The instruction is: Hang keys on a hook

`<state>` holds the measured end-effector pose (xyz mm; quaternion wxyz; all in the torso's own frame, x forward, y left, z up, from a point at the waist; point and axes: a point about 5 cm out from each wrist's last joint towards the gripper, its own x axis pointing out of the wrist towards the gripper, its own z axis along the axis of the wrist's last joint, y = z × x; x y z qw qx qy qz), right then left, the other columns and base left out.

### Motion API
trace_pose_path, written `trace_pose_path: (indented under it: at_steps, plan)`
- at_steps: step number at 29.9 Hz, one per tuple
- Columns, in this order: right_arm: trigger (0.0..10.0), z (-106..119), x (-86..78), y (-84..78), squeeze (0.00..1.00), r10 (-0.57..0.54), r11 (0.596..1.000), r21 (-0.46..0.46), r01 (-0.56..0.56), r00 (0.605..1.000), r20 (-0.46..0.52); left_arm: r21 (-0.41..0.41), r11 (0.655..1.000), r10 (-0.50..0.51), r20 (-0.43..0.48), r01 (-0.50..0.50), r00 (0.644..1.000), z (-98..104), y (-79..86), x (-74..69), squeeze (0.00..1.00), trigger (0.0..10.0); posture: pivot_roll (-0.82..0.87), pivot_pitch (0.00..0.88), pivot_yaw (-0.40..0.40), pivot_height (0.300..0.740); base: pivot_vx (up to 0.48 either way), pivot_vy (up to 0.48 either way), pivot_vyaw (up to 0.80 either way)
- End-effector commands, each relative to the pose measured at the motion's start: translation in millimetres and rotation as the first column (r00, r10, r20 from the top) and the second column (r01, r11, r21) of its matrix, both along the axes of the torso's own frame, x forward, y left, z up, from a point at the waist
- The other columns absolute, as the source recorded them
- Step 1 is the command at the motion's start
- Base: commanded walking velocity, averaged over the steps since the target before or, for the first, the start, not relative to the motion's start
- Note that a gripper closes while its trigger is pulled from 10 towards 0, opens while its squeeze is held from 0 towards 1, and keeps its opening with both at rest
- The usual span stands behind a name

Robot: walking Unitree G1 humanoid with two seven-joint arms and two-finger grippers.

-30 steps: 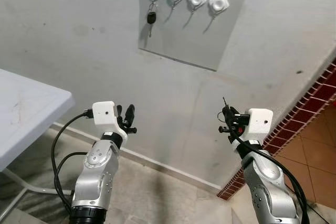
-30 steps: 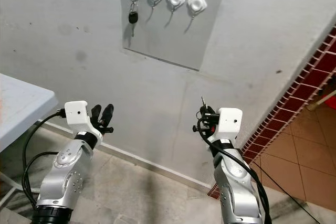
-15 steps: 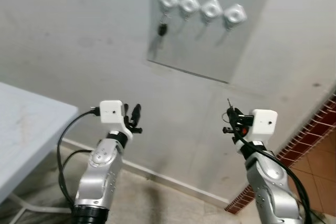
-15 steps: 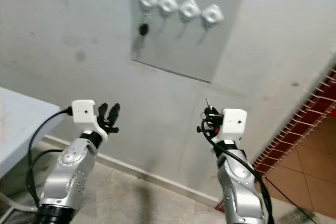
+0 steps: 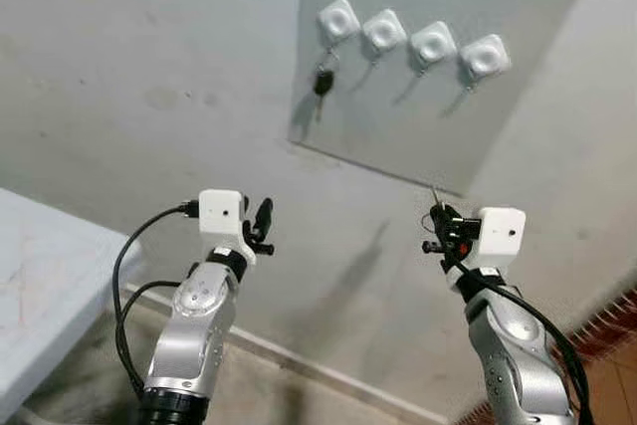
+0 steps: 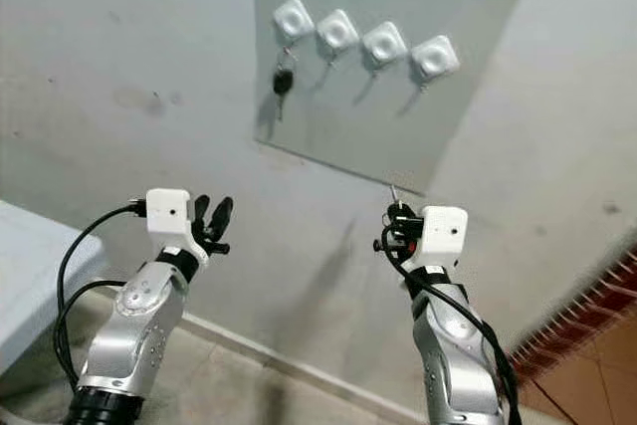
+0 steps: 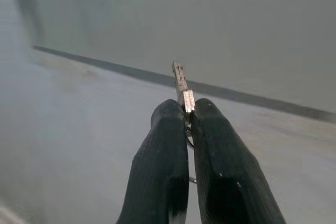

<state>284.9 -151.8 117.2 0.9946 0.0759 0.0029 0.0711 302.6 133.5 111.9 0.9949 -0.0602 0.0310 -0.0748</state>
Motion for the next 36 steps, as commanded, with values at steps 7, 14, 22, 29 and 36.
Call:
trace_pose_path:
  at_steps: [7,14,22,29,36]
  plan:
    - [10.0,8.0,3.1,-4.7,0.00,-0.010,1.000,-0.029,0.011,0.999,0.033,0.017,0.999,-0.038,0.064,0.037,0.997,15.0,-11.2,3.4,0.00,10.0,0.14,0.000,-0.107,0.736,0.000,0.000,0.00]
    - [10.0,21.1,11.2,-2.3,0.00,0.049,0.997,-0.068,-0.044,0.995,0.084,0.095,0.973,-0.224,0.171,0.210,0.959,37.6,-36.6,0.8,0.00,10.0,0.14,0.000,-0.110,0.736,0.000,0.000,0.00]
    - [10.0,60.1,32.5,-1.8,0.00,0.125,0.989,-0.105,-0.105,0.970,0.208,0.119,0.935,-0.353,0.231,0.334,0.907,58.3,-58.3,-0.2,0.00,10.0,0.14,0.000,-0.105,0.736,0.000,0.000,0.00]
    - [10.0,83.2,46.3,3.5,0.00,0.170,0.983,-0.117,-0.142,0.945,0.279,0.138,0.905,-0.426,0.271,0.403,0.863,72.4,-73.8,-3.2,0.00,10.0,0.14,0.000,-0.108,0.736,0.000,0.000,0.00]
    - [10.0,93.1,41.9,0.2,0.00,0.196,0.979,-0.120,-0.165,0.923,0.331,0.139,0.910,-0.414,0.271,0.390,0.869,72.1,-71.6,-4.2,0.00,10.0,0.14,0.000,-0.113,0.736,0.000,0.000,0.00]
